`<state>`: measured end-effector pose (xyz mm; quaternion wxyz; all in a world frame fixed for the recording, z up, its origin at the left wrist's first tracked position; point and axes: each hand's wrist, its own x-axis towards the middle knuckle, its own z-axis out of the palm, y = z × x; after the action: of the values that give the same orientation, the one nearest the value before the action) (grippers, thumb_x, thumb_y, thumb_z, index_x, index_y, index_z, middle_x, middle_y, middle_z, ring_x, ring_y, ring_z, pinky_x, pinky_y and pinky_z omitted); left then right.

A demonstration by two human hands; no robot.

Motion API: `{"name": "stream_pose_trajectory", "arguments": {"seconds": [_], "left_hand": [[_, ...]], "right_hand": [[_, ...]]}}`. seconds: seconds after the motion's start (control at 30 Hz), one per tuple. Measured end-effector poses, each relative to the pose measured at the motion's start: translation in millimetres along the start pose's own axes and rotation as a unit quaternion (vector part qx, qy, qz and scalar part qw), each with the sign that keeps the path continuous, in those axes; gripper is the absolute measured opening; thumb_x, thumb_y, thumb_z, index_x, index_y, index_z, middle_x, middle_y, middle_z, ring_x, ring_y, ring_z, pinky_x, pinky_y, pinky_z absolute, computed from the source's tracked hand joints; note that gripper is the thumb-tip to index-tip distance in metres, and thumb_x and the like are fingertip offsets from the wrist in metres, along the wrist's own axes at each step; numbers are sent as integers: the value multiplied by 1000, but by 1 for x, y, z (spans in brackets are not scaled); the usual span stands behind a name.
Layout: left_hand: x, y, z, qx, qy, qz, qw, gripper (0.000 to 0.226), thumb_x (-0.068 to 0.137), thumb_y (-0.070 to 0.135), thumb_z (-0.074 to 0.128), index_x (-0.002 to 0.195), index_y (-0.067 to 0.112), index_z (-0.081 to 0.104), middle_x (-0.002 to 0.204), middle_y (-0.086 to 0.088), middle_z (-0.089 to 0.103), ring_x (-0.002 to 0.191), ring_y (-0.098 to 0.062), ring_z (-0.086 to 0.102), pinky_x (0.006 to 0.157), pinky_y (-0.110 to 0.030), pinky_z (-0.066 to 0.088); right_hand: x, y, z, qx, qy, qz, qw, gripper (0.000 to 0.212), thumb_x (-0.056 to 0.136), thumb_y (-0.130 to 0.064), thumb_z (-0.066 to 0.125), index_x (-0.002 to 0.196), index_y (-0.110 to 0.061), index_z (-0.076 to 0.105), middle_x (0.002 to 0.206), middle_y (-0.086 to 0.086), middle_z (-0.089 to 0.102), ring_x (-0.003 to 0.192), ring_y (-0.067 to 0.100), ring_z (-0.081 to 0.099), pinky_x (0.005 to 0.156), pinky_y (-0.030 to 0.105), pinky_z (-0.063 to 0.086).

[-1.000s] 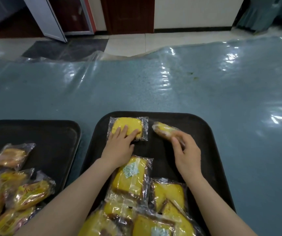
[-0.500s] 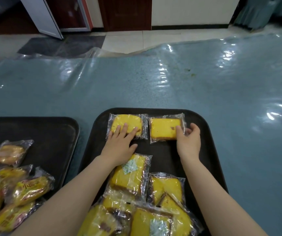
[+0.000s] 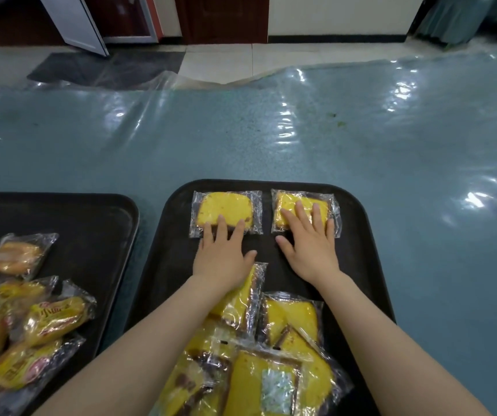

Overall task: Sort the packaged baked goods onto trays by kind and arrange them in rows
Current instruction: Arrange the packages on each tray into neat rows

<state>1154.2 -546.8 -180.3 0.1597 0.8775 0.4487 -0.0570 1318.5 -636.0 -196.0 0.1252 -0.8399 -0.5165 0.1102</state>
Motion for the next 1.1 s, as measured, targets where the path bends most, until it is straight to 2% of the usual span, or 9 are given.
{"name": "stream_pose_trajectory", "arguments": {"seconds": [0.1,0.2,0.33,0.47,0.57,0.67,0.8,0.97,1.1], "left_hand": [[-1,1,-2,-87,-39,18,995,70,96,49,37,150,31,-4,158,-3,-16,142,-28,-20,115,-47,9],[-11,-3,-4,-165,52,3,985,70,94,45,46,150,31,7,159,1,-8,145,-20,-11,114,-45,14],[-41,-20,2,-190,54,-78,977,83,85,58,53,150,27,12,160,-2,3,146,-22,1,113,-44,17],[-78,-27,15,-221,-16,-53,974,98,77,62,61,151,27,6,159,0,10,145,-19,8,113,-40,18],[-88,-28,8,-240,30,-33,970,96,73,54,71,148,28,19,153,3,30,138,-19,30,106,-37,32],[-85,-29,-10,-263,92,-35,960,88,69,40,80,141,31,30,142,2,44,126,-19,45,96,-36,41],[-72,-28,-44,-322,185,-18,929,77,80,24,73,141,31,28,139,0,40,117,-8,41,93,-27,36],[-67,-17,-70,-322,273,99,901,75,80,6,67,143,20,28,108,7,47,87,9,44,77,1,33],[-74,-15,-63,-231,312,181,904,64,73,-10,67,131,10,49,91,3,48,76,-1,43,70,-6,38]], "right_hand": [[-11,-2,-8,38,17,-15,999,59,96,-47,41,150,-32,19,161,-4,-1,145,20,-17,111,46,-13],[-40,-2,-15,110,46,-5,993,59,91,-45,54,145,-32,34,159,-4,15,147,17,1,114,39,3],[-91,4,-13,123,-74,-1,990,68,81,-61,59,142,-39,39,159,-11,10,146,14,-5,116,39,1],[-125,3,-10,166,-88,-14,982,45,86,-45,63,130,-41,53,158,-11,13,146,13,-6,114,36,-11],[-131,-3,-16,182,-87,-2,979,30,82,-37,70,112,-35,66,149,-11,36,144,14,17,117,37,8],[-129,-3,-34,249,-17,71,966,20,79,-29,75,96,-34,65,107,-18,63,105,7,58,85,24,45],[-115,0,-62,304,198,151,920,22,80,-23,71,82,-35,53,80,-19,58,74,-5,54,56,9,36],[-104,0,-73,485,258,91,831,31,84,2,61,78,-28,54,88,-12,66,82,0,61,70,12,46],[-116,12,-57,492,133,42,859,30,82,7,66,67,-16,54,105,-8,72,116,-4,53,92,11,40]]}}
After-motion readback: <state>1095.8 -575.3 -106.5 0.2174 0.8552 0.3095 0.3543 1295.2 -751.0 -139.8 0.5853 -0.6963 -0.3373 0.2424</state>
